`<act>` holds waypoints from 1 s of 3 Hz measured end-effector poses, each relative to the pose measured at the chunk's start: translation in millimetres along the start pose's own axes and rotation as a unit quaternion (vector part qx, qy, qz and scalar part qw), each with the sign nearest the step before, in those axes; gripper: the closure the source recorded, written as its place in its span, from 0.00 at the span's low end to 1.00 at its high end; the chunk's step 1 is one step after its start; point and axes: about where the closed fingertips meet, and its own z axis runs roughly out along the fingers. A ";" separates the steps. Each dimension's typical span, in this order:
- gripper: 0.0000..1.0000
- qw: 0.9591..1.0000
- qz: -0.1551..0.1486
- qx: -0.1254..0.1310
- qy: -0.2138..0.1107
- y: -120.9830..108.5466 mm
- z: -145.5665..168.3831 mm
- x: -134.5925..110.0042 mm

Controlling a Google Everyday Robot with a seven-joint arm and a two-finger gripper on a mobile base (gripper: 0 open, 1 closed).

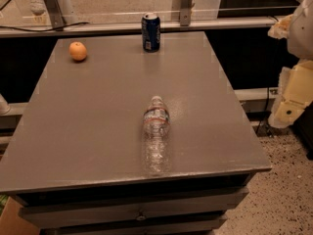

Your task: Place water bottle upright

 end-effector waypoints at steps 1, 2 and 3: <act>0.00 1.000 0.000 0.000 0.000 0.0 -0.1 0.0; 0.00 0.999 -0.029 0.003 -0.016 -1.7 2.9 -10.7; 0.00 0.995 -0.087 -0.009 -0.037 -1.0 16.1 -36.6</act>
Offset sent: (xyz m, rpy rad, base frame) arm 0.0140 0.0283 -0.0050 0.0267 -0.0442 0.1806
